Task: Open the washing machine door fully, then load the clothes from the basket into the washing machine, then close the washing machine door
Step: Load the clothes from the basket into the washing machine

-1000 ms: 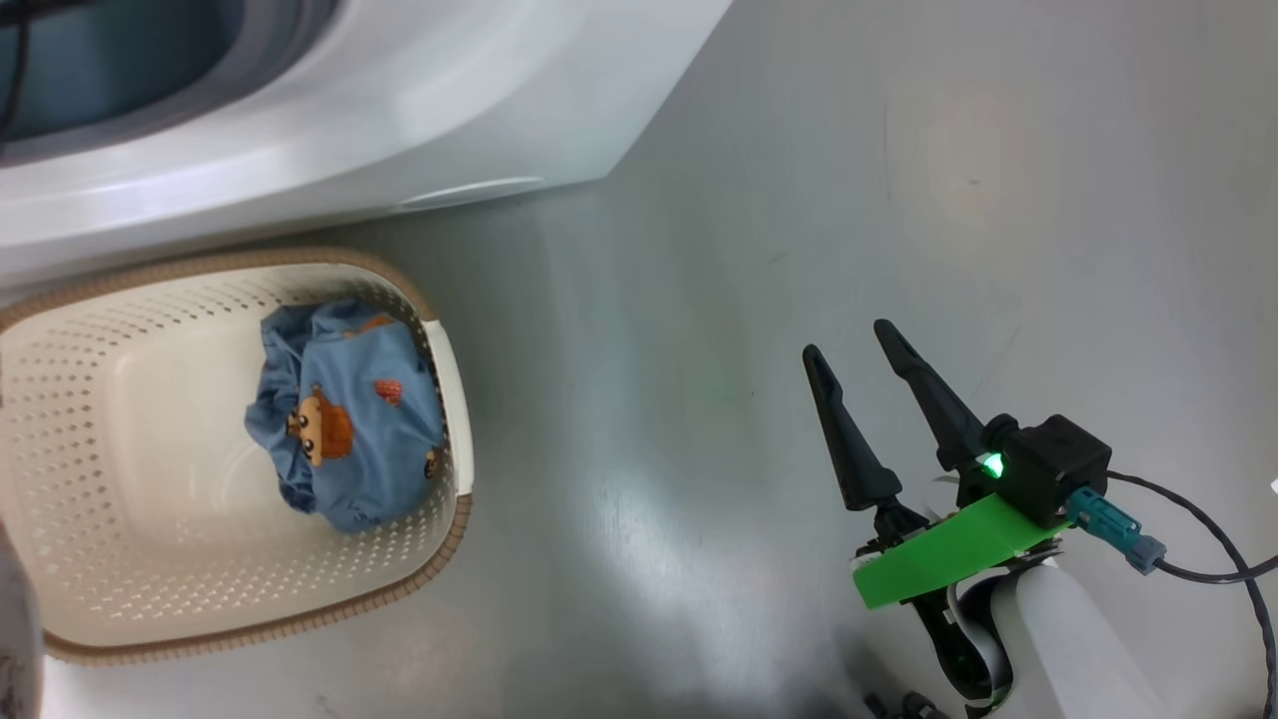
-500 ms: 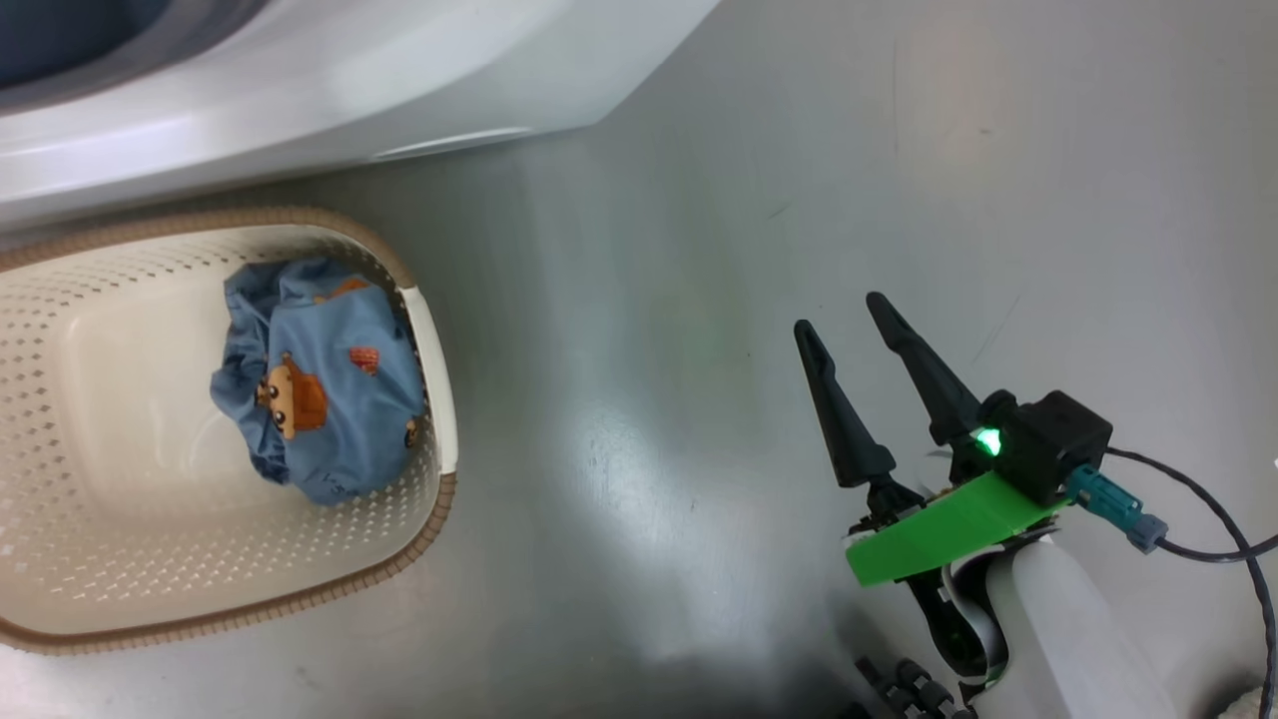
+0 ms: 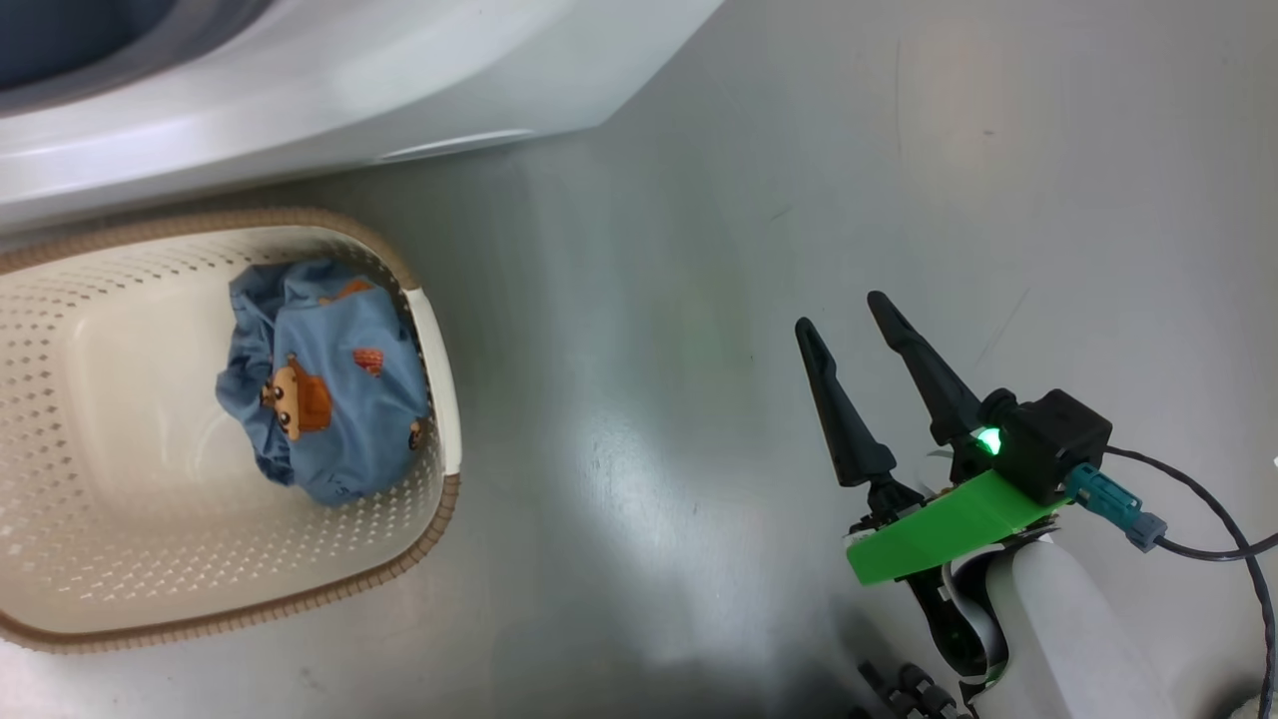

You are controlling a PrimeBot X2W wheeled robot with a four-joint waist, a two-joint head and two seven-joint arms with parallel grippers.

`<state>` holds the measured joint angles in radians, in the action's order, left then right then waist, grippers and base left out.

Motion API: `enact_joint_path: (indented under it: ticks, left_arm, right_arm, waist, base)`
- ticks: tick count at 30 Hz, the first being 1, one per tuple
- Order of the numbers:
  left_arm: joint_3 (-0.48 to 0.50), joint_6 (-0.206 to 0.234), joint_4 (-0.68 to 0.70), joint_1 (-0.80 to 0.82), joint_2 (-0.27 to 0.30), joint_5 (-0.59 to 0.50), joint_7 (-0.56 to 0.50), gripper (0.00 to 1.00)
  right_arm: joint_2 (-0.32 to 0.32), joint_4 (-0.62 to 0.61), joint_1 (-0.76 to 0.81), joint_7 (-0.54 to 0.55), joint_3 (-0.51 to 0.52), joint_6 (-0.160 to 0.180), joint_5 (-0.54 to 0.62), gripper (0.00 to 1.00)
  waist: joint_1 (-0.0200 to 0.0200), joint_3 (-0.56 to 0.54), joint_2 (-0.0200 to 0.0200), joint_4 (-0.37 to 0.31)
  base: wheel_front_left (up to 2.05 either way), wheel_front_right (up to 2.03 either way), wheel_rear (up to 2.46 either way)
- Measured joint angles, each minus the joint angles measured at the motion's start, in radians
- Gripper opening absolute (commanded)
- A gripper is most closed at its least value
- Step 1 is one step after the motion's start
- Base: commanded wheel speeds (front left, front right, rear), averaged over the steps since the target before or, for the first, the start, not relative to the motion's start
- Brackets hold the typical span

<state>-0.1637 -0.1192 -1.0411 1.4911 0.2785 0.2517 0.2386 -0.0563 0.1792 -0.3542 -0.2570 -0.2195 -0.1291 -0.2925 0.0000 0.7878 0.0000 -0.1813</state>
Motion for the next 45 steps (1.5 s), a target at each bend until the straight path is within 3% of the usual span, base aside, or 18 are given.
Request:
enact_joint_path:
  ticks: [6, 17, 32, 45]
  left_arm:
    - [-0.003, 0.01, -0.034, -0.009, -0.013, 0.008, 0.001, 1.0]
    - [-0.001, 0.019, -0.012, -0.216, -0.067, 0.03, 0.017, 1.0]
    - [0.042, 0.059, 0.373, -0.661, -0.089, 0.066, 0.017, 1.0]
    - [0.078, 0.136, 0.764, -1.041, -0.082, 0.078, 0.017, 1.0]
  right_arm:
    - [0.0, 0.007, 0.0, 0.0, 0.007, 0.0, 0.001, 1.0]
    - [0.0, 0.027, 0.029, 0.0, 0.03, 0.0, 0.038, 1.0]
    - [-0.005, 0.066, 0.135, 0.0, 0.041, 0.0, 0.036, 1.0]
    - [-0.007, 0.059, 0.193, 0.0, 0.049, 0.0, 0.036, 1.0]
  waist:
    - [0.0, -0.032, 0.0, 0.01]
    - [0.0, -0.156, 0.0, 0.045]
    - [0.0, -0.374, 0.0, 0.091]
    - [0.0, -0.516, 0.0, 0.121]
  base:
    - [0.0, 0.0, 0.0]
    - [0.0, 0.0, 0.0]
    - [0.0, 0.0, 0.0]
    - [0.0, 0.0, 0.0]
